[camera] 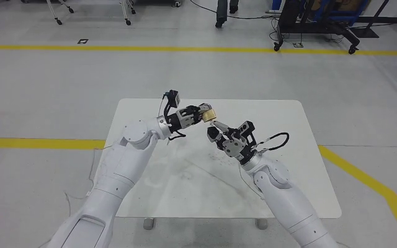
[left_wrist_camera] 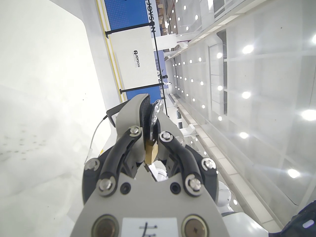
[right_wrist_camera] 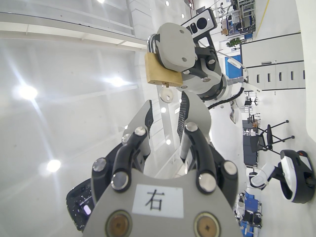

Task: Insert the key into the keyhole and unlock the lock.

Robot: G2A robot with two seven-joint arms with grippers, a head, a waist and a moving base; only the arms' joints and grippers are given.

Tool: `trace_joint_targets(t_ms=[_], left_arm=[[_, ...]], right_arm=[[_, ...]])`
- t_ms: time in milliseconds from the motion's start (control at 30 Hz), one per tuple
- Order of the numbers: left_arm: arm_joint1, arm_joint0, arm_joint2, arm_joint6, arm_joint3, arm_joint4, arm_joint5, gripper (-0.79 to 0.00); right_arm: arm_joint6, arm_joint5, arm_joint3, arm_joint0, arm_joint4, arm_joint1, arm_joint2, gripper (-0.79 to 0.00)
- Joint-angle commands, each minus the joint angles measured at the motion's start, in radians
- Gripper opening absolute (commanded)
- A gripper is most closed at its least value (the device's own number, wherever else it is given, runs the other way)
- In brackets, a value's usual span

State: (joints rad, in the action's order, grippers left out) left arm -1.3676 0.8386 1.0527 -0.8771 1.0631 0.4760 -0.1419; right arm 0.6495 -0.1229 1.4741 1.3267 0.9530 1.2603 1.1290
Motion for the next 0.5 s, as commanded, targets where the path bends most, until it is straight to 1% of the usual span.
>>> trace_joint_targets(t_ms=[0,100,167,233,400,467], left_arm=[[-0.003,0.002,-0.003,-0.004,-0.005,0.029,0.011,-0.785],[-0.008,0.001,-0.008,-0.007,-0.015,0.054,0.023,-0.785],[-0.010,-0.001,-0.012,-0.010,-0.020,0.066,0.030,-0.785],[-0.013,-0.003,-0.013,-0.014,-0.027,0.082,0.034,-0.785],[-0.016,-0.008,-0.016,-0.020,-0.040,0.098,0.042,-0.785],[-0.017,-0.010,-0.017,-0.024,-0.044,0.100,0.044,-0.785]], right_arm=[[-0.003,0.000,-0.008,-0.005,0.002,0.003,-0.003,-0.563],[-0.003,-0.010,-0.010,-0.009,0.005,0.006,-0.005,-0.594],[0.001,-0.017,-0.006,-0.006,0.002,0.007,-0.004,-0.653],[0.001,-0.022,0.000,-0.003,-0.001,0.008,-0.001,-0.693],[-0.008,-0.031,0.008,0.005,-0.003,0.010,0.006,-0.739],[-0.011,-0.030,0.008,0.005,-0.004,0.011,0.007,-0.785]])
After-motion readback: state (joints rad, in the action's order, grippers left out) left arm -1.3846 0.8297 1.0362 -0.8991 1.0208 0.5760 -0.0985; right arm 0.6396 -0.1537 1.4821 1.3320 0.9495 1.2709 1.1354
